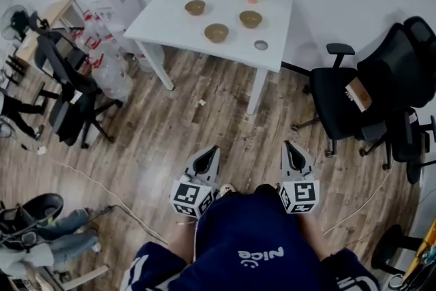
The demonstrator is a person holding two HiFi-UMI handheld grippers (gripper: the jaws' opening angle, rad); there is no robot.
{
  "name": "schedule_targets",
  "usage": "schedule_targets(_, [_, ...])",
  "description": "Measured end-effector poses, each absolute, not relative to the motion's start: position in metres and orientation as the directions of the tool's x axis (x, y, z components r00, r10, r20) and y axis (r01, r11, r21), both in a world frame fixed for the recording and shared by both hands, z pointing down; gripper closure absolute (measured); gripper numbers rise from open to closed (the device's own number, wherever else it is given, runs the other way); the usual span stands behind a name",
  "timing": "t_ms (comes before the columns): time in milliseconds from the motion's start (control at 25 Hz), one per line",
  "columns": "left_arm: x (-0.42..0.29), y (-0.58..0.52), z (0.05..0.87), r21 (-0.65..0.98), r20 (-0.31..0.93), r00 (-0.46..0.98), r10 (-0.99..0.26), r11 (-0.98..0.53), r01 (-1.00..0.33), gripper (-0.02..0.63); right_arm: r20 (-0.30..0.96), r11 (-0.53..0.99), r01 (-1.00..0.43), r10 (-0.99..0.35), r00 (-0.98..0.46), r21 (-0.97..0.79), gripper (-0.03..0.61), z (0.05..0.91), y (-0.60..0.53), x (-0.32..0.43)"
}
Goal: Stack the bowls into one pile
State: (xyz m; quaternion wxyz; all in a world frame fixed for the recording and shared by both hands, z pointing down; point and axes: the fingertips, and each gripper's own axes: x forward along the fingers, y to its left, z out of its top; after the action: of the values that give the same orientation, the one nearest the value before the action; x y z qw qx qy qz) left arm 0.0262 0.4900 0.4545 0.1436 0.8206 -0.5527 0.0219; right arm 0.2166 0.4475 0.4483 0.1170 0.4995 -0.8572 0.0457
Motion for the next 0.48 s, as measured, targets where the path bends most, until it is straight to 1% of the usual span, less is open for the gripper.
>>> schedule_targets(160, [0.017, 0.484, 0.457, 0.214, 0.221, 0.407, -0.886, -0.363, -0.907, 0.595, 0.267, 0.497, -0.867, -0.837, -0.478, 0.004, 0.555, 0.455, 0.442, 0.206])
schedule_targets(480, [-0.001, 0.466, 0.469, 0.25, 0.261, 0.372, -0.891, -0.31, -0.917, 0.595, 0.286, 0.522, -0.85, -0.806, -0.517, -0.066, 0.555, 0.469, 0.403, 0.195])
